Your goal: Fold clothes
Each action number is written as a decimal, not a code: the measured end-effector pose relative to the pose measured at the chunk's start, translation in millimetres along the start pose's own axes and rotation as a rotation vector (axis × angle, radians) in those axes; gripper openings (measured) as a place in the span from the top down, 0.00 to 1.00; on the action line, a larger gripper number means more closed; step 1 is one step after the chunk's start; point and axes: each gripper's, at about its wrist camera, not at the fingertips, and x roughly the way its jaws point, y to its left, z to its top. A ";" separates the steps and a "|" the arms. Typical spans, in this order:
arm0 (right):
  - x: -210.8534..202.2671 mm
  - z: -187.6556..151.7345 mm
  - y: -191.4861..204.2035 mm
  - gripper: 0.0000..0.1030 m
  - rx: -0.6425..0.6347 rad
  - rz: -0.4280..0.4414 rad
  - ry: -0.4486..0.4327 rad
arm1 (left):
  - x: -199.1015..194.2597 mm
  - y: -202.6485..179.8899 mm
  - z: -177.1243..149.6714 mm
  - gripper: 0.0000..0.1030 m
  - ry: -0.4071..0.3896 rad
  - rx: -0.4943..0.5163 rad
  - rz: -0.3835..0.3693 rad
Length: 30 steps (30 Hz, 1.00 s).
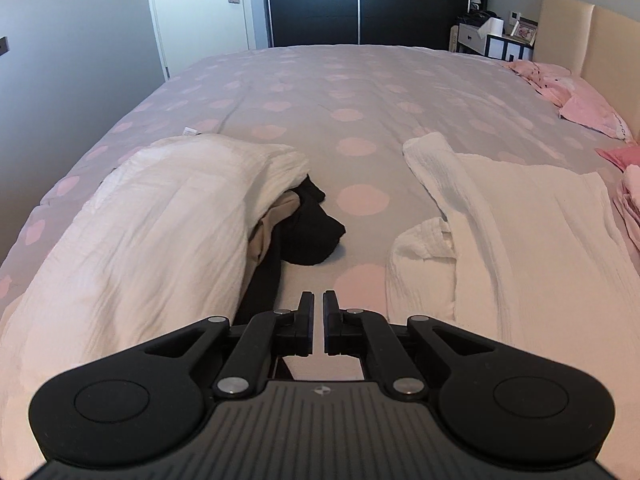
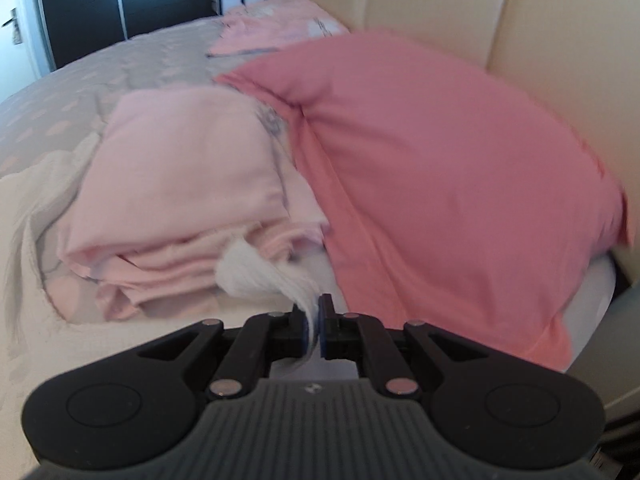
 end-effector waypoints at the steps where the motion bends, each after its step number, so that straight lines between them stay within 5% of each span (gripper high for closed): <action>1: 6.1 -3.2 -1.7 0.94 -0.011 -0.029 0.018 | 2.2 -4.1 1.1 0.98 0.003 0.009 -0.005; 9: 34.4 -27.2 -34.2 0.93 0.026 -0.134 0.181 | 31.1 -19.3 -0.9 0.84 0.047 0.038 -0.051; 11: 32.1 -28.7 -31.9 0.71 0.017 -0.156 0.185 | 44.2 -20.9 -2.2 0.78 0.076 0.043 -0.057; 12: 27.3 -27.9 -29.8 0.52 0.006 -0.190 0.169 | 50.7 -21.8 -2.7 0.76 0.090 0.046 -0.059; 13: 20.9 -26.3 -28.0 0.47 -0.004 -0.212 0.145 | 57.3 -22.6 -2.6 0.72 0.094 0.052 -0.055; 22: -6.3 15.0 21.8 0.39 -0.009 -0.152 -0.041 | 113.4 -29.4 13.2 0.52 0.089 0.004 -0.128; 30: 24.6 32.5 72.2 0.37 -0.119 -0.090 -0.017 | 162.1 -49.8 18.5 0.52 0.115 -0.022 -0.137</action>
